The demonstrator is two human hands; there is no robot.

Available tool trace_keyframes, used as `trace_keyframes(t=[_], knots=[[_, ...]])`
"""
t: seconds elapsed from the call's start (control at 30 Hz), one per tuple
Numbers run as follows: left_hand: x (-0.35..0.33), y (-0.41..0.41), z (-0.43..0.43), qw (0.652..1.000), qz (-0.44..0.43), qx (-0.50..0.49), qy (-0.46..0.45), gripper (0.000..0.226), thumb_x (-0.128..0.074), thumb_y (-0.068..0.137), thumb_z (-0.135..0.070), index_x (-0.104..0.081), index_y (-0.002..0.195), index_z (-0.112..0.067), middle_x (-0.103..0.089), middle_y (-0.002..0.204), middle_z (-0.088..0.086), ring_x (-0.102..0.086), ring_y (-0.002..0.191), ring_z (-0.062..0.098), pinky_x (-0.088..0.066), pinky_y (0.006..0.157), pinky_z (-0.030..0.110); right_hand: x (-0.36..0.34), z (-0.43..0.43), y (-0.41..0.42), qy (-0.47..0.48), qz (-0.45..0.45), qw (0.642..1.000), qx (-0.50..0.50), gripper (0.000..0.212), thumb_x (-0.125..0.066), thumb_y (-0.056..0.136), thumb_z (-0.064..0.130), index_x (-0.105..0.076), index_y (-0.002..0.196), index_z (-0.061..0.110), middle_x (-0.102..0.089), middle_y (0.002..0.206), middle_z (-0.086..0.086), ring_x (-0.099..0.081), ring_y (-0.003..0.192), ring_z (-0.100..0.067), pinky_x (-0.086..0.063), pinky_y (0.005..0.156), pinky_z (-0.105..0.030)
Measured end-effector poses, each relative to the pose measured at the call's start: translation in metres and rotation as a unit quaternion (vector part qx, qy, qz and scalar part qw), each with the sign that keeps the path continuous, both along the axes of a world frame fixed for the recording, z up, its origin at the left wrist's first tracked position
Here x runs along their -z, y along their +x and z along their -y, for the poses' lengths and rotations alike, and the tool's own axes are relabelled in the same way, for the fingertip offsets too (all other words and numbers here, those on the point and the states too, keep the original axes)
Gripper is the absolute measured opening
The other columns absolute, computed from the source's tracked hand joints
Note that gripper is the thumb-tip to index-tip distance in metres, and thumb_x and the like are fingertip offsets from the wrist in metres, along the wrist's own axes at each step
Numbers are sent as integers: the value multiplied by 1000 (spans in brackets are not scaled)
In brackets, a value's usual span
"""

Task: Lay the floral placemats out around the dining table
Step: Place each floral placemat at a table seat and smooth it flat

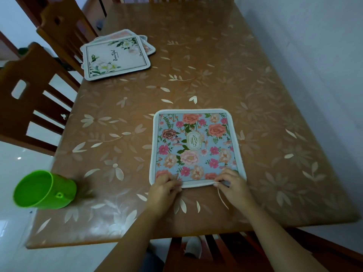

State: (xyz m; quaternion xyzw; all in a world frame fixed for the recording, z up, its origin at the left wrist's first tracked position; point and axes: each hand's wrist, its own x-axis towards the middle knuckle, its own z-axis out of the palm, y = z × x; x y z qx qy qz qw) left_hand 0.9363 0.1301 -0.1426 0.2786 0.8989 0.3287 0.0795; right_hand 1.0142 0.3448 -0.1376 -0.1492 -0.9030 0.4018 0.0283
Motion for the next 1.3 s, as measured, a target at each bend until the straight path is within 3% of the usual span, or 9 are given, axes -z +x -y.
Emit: trace_keyframes(t=[0.07,0.27,0.43,0.53,0.63,0.83,0.97,1.13,1.3], knots=[[0,1,4,1000,-13,12,-4,24,-77,68,-5,-70,90,-3,-63,93,14,-58,93,32,-51,76,39,0,-3,2,-9,-1,1000,7,6,-71,73,1,-67,77,2,-59,80,-4,-57,91,-21,-36,87,-9],[0,1,12,999,-32,30,-6,28,-78,69,-11,-69,95,-9,-65,101,10,-58,96,25,-49,81,34,-7,-19,10,-1,-14,1000,16,6,-69,74,-3,-67,79,1,-57,82,-1,-57,98,-25,-51,86,-39],[1,4,13,999,13,11,36,19,-74,71,-6,-69,88,-10,-64,97,3,-57,96,18,-52,77,32,-9,-34,11,34,-2,999,32,6,-70,74,-1,-67,78,4,-58,82,-5,-58,82,-22,-42,76,-10],[-3,3,9,998,32,-22,55,14,-74,73,-8,-70,85,-15,-61,90,-12,-57,92,11,-53,73,28,-7,-31,14,71,21,997,23,7,-69,76,2,-67,81,6,-59,86,-3,-56,85,-18,-41,75,-18],[-11,1,6,994,49,-39,89,17,-74,73,-10,-70,83,-23,-54,86,-28,-56,88,-1,-52,72,21,-7,-17,14,65,17,998,6,12,-67,76,1,-67,84,10,-60,95,1,-51,91,-6,-37,79,-10],[-26,8,-13,991,59,7,122,15,-75,72,-9,-70,75,-22,-56,81,-26,-56,84,-6,-44,64,6,-18,24,-1,8,-11,999,-52,10,-70,76,11,-66,85,12,-51,88,8,-49,89,-8,-40,82,-18],[-31,17,-30,985,66,14,156,13,-75,72,-9,-71,75,-21,-55,72,-18,-53,68,2,-38,57,8,-26,31,-4,-34,-48,997,-49,7,-70,74,5,-67,77,10,-51,77,11,-50,78,-3,-41,72,-13],[-33,18,-36,985,61,53,150,15,-76,71,-11,-68,76,-23,-55,74,-21,-54,74,2,-41,67,13,-29,13,10,-80,-24,996,-14,8,-72,73,4,-68,76,10,-56,77,5,-55,79,-12,-47,72,-22],[-28,17,-37,990,14,46,130,16,-77,68,-7,-68,79,-15,-58,86,-18,-54,88,4,-46,76,29,-35,-7,24,-121,-16,992,32,18,-73,71,0,-67,72,17,-57,76,6,-56,78,-9,-43,69,-10]])
